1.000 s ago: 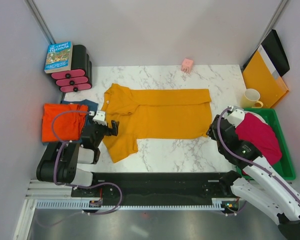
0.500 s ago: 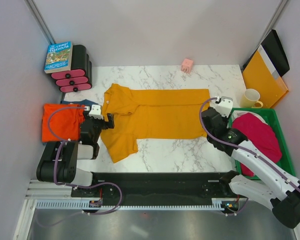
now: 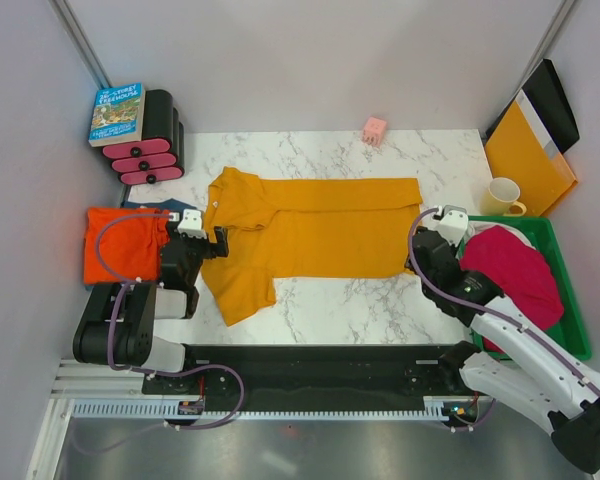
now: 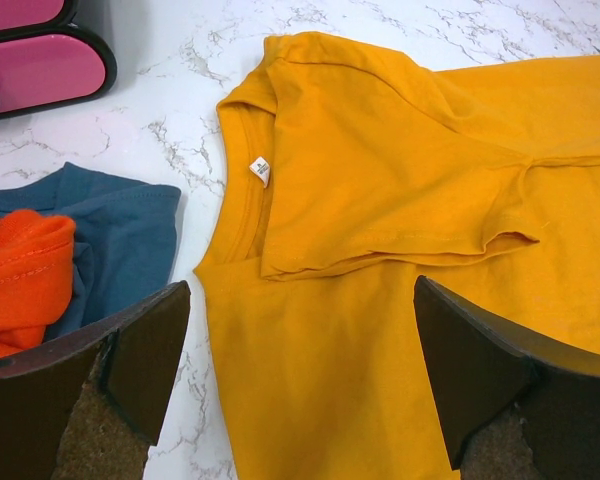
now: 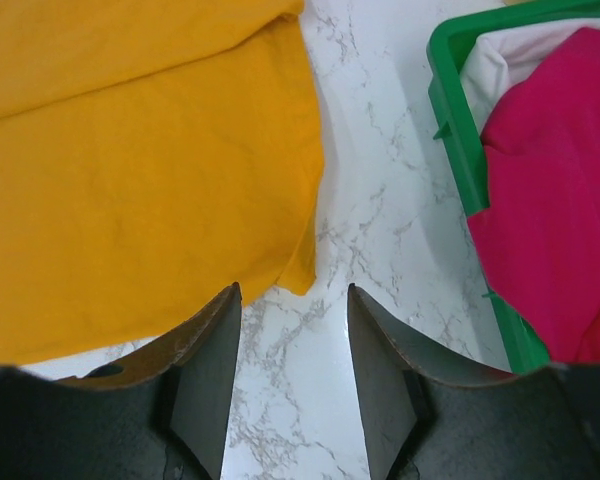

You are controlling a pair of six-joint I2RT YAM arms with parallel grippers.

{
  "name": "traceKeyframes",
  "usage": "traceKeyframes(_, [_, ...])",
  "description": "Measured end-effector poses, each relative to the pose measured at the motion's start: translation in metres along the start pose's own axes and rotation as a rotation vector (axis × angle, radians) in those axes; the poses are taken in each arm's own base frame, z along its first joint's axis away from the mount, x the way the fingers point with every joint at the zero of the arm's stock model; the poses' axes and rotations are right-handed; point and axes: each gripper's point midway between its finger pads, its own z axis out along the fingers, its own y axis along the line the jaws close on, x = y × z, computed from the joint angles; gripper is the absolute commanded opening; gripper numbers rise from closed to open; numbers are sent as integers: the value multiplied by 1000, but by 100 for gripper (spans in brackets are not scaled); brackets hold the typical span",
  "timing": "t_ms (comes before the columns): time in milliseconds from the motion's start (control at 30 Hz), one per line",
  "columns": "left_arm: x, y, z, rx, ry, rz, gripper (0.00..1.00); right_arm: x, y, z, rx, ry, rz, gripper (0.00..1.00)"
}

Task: Fold and stack the t-shirts
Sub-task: Grap the side of the flattened tshirt closest away from the robot with both arms

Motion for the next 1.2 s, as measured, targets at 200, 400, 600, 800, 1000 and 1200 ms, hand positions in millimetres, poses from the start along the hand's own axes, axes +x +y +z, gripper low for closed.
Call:
traceKeyframes(200, [0, 0, 0, 0, 0, 0, 100, 8, -5, -9, -18, 38, -15, 55])
traceKeyframes(400, [0, -2, 0, -121, 64, 29, 100, 14, 0, -11, -48, 75, -20, 55])
traceKeyframes(600, [-74, -64, 28, -168, 236, -11, 100, 15, 1, -12, -60, 79, -19, 55])
traceKeyframes(800, [-38, -122, -23, -126, 554, -365, 100, 13, 6, -11, -78, 75, -8, 55])
traceKeyframes(1000, [52, -148, -171, -51, 890, -381, 100, 13, 11, -11, -98, 74, 1, 55])
traceKeyframes(1200, [19, -131, -188, -150, 799, -487, 63, 19, 12, -12, -122, 84, 4, 55])
